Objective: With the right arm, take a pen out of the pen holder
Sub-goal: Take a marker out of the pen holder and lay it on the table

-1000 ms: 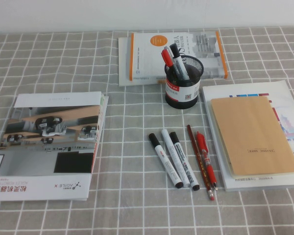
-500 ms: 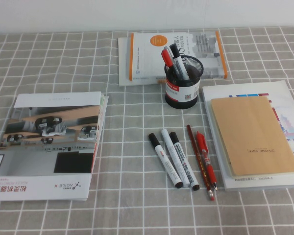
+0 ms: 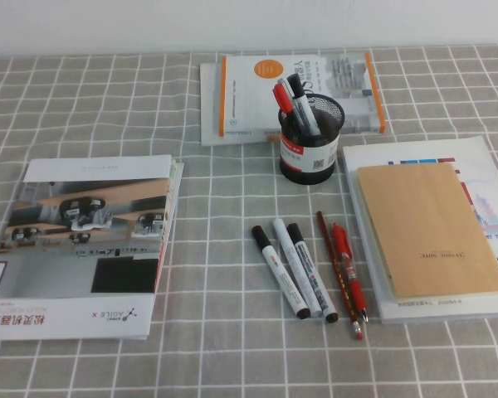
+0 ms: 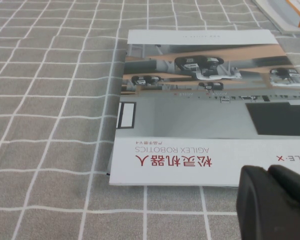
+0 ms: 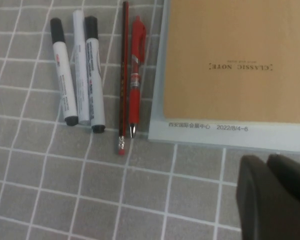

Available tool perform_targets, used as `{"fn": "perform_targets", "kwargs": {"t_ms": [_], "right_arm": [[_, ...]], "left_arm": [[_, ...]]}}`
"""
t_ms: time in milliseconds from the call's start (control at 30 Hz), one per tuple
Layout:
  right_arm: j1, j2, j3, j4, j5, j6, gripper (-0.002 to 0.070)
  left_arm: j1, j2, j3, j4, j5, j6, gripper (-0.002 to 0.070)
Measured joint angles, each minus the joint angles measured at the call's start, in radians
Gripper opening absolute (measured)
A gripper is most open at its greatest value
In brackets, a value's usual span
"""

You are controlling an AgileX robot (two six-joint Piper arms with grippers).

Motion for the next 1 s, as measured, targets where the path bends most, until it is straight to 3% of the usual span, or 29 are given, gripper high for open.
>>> {"fn": "perform_targets", "kwargs": {"t_ms": [233,467,733,1000], "right_arm": [[0.249,0.207,-0.097,-0.077,-0.112,0.047,-0.0012],[0.475,0.511,-0.335,-0.152,-0.195,0.071,-0.0013],[0.542,0.769,-0.616,-0.238,-0.246,0.071,-0.0012],[0.542,0.881,-0.688,-0.380,-0.538,0.073,-0.0012]], "left_arm": [[0.000,0.000,0.000,0.000,0.000,0.000,-0.0005],[0.000,0.000,0.000,0.000,0.000,0.000,-0.0005],[0.000,0.000,0.000,0.000,0.000,0.000,-0.0005],[0.000,0.000,0.000,0.000,0.000,0.000,-0.0005]]}}
